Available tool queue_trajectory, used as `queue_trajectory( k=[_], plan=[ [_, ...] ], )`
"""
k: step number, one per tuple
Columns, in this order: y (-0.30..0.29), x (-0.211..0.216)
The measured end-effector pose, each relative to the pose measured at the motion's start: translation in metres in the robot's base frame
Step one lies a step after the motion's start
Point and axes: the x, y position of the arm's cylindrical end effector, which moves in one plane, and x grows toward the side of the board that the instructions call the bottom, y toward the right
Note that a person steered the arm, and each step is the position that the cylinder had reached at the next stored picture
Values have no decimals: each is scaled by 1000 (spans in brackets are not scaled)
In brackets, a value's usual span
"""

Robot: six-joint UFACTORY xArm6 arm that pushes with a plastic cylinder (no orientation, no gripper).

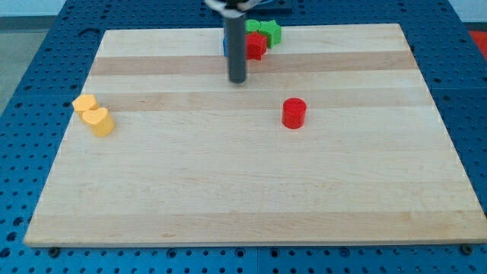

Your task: Push the red circle diagonally to the red star

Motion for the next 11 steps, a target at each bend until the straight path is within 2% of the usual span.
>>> queue_trajectory(
  k=[1,2,3,4,5,6,8,9,11],
  plan=[
    [-17,56],
    [1,112],
    [67,131],
    [131,114],
    [140,64],
    [136,34],
    [126,98],
    [93,93],
    [79,27]
  ],
)
